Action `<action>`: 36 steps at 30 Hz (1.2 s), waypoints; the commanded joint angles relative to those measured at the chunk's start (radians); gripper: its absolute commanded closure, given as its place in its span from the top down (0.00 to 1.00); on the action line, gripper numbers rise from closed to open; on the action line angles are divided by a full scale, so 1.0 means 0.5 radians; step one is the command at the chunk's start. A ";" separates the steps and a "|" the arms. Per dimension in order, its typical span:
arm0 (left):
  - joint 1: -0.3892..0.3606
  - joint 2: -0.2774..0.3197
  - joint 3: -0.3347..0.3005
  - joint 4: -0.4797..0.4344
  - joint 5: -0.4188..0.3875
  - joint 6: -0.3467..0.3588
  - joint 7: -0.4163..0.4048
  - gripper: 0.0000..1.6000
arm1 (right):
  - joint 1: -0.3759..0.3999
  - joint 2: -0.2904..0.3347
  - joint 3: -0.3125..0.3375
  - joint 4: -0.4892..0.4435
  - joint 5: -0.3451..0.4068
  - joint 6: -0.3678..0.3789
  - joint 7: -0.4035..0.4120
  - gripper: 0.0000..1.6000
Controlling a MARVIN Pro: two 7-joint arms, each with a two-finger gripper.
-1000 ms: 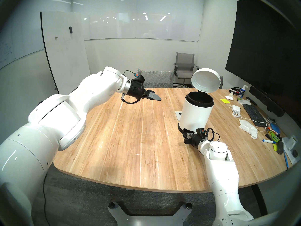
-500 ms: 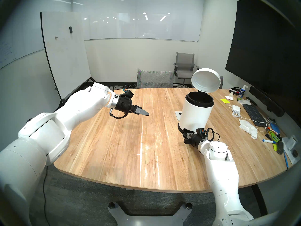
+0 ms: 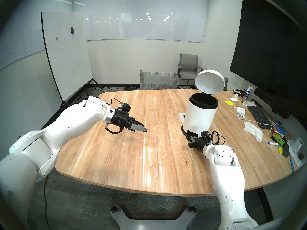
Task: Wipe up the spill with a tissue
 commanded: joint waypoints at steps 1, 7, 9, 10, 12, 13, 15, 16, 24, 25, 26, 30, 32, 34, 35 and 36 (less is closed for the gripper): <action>0.114 0.183 -0.078 -0.267 -0.061 -0.064 0.027 1.00 | -0.079 -0.029 -0.027 -0.262 0.007 0.005 0.028 0.00; 0.211 0.262 -0.118 -0.381 -0.080 -0.128 0.089 1.00 | -0.092 -0.039 -0.060 -0.377 0.011 -0.014 0.064 0.00; 0.251 0.293 -0.131 -0.429 -0.089 -0.147 0.125 1.00 | -0.111 -0.042 -0.070 -0.433 0.011 -0.022 0.075 0.00; 0.260 0.299 -0.134 -0.434 -0.088 -0.160 0.138 1.00 | -0.108 -0.042 -0.073 -0.439 0.013 -0.029 0.079 0.00; 0.290 0.318 -0.144 -0.463 -0.089 -0.187 0.173 1.00 | -0.138 -0.045 -0.078 -0.513 0.012 -0.031 0.087 0.00; 0.308 0.328 -0.150 -0.480 -0.093 -0.199 0.191 1.00 | -0.143 -0.044 -0.081 -0.526 0.013 -0.036 0.092 0.00; 0.334 0.342 -0.163 -0.499 -0.104 -0.219 0.220 1.00 | -0.158 -0.045 -0.082 -0.563 0.015 -0.042 0.100 0.00; 0.343 0.350 -0.170 -0.509 -0.106 -0.233 0.236 1.00 | -0.177 -0.045 -0.081 -0.604 0.014 -0.041 0.102 0.00; 0.430 0.421 -0.243 -0.597 -0.149 -0.330 0.358 1.00 | -0.303 -0.034 -0.051 -0.811 0.011 -0.044 0.127 0.00; 0.440 0.428 -0.250 -0.607 -0.154 -0.340 0.370 1.00 | -0.311 -0.034 -0.048 -0.820 0.013 -0.047 0.131 0.00; 0.452 0.434 -0.258 -0.617 -0.159 -0.351 0.382 1.00 | -0.326 -0.033 -0.042 -0.838 0.013 -0.048 0.135 0.00; 0.492 0.459 -0.287 -0.650 -0.180 -0.393 0.427 1.00 | -0.415 -0.040 -0.018 -0.955 0.015 -0.042 0.153 0.00; 0.507 0.469 -0.299 -0.661 -0.188 -0.410 0.446 1.00 | -0.454 -0.044 -0.007 -0.992 0.018 -0.044 0.165 0.00; 0.520 0.477 -0.311 -0.671 -0.196 -0.426 0.466 1.00 | -0.499 -0.048 0.006 -1.047 0.021 -0.046 0.177 0.00; 0.526 0.479 -0.317 -0.675 -0.200 -0.434 0.477 1.00 | -0.528 -0.052 0.012 -1.084 0.023 -0.046 0.183 0.00; 0.529 0.480 -0.319 -0.677 -0.201 -0.438 0.482 1.00 | -0.535 -0.052 0.015 -1.077 0.026 -0.050 0.189 0.00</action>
